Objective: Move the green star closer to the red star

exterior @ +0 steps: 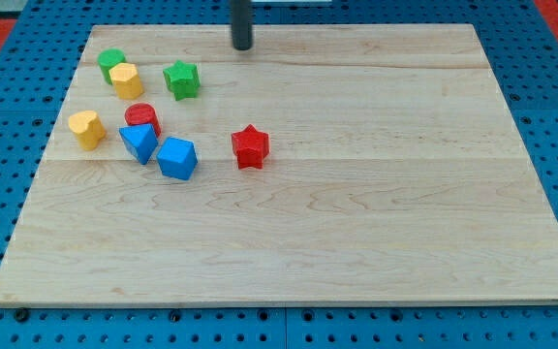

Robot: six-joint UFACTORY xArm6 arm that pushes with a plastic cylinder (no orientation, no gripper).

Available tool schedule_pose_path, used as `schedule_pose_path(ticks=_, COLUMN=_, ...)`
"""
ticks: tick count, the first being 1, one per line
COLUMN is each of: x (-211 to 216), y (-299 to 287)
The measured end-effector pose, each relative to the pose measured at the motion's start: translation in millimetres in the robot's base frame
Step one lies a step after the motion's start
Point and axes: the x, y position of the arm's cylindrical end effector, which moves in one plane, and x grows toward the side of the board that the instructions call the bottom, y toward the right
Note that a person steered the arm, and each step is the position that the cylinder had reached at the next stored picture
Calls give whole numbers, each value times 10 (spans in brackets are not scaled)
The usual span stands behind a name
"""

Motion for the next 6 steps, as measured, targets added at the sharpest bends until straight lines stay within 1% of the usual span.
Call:
schedule_pose_path(ticks=1, x=135, y=-755)
schedule_pose_path(ticks=2, x=890, y=-331)
schedule_pose_path(ticks=3, x=1104, y=-111)
schedule_pose_path(ticks=4, x=1098, y=229)
schedule_pose_path(ticks=5, x=436, y=85)
schedule_pose_path(ticks=6, x=-29, y=-913)
